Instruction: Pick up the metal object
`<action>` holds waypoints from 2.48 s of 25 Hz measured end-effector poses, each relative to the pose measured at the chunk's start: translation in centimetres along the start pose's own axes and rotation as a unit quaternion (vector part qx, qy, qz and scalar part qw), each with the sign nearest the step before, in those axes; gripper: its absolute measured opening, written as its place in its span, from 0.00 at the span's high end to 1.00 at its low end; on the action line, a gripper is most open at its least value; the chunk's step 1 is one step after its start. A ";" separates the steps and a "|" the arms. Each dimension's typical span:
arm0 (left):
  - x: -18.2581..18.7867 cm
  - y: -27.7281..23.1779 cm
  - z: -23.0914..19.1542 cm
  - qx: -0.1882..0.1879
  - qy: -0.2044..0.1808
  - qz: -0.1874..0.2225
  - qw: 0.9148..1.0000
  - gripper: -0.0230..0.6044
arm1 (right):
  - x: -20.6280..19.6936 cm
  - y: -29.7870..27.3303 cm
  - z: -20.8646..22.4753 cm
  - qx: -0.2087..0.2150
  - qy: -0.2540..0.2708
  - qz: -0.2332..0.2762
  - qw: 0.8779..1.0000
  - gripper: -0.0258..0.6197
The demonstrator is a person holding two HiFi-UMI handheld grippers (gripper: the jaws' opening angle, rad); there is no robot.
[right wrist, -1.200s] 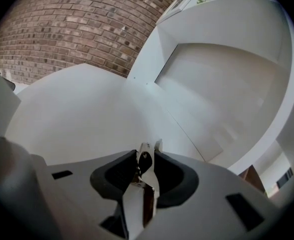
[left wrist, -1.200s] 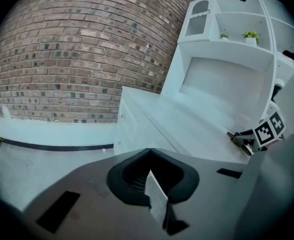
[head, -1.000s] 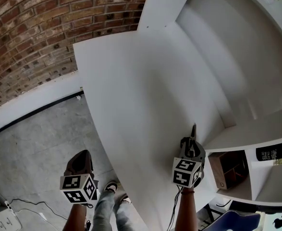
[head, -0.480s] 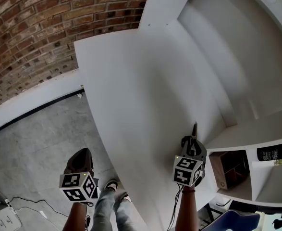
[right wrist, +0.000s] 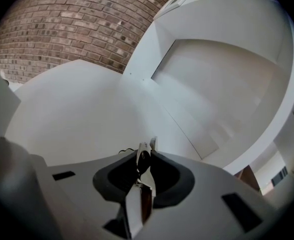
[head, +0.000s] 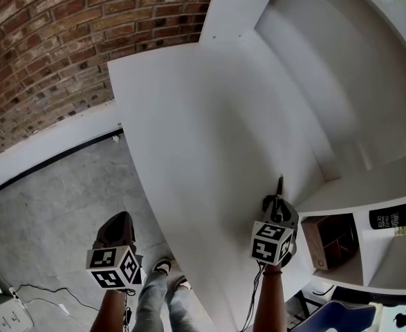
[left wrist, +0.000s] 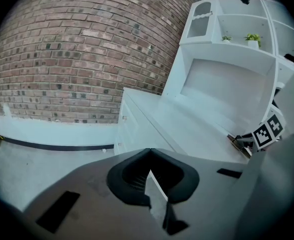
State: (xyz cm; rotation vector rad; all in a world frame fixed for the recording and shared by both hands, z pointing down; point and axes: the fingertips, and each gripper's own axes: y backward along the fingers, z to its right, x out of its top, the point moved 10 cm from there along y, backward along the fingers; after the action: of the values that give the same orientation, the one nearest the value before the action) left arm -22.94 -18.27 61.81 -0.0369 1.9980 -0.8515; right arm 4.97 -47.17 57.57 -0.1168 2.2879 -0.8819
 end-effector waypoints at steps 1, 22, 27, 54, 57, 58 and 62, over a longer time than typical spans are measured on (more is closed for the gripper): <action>0.1 0.0 -0.1 0.000 0.000 0.000 1.000 0.95 | 0.0 0.0 0.0 -0.002 0.000 -0.001 1.000 0.86; 1.1 2.0 0.1 0.000 -0.002 0.017 1.000 0.95 | 0.2 1.8 1.0 -0.017 0.012 0.013 1.000 0.96; 1.8 3.0 0.6 -0.003 -0.005 0.026 1.000 0.94 | 0.6 3.0 1.1 -0.010 0.011 0.023 1.000 0.96; 10.3 13.0 12.9 -0.121 -0.095 0.102 0.983 0.94 | 2.8 22.4 7.9 0.021 -0.085 0.163 0.983 0.96; 11.8 13.7 15.1 -0.150 -0.113 0.111 0.976 0.94 | 2.8 25.1 9.3 0.004 -0.119 0.182 0.976 0.96; 12.4 14.0 15.7 -0.159 -0.120 0.115 0.973 0.95 | 2.7 26.0 9.7 -0.003 -0.130 0.188 0.974 0.96; 14.0 14.9 18.5 -0.198 -0.146 0.134 0.960 0.95 | 1.5 29.2 11.3 -0.033 -0.179 0.208 0.961 0.96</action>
State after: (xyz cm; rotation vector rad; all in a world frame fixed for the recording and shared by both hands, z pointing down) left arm -12.22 -21.99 36.69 -0.1118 1.8113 -0.2477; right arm 15.22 -31.60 32.34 0.1599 1.9017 -0.5172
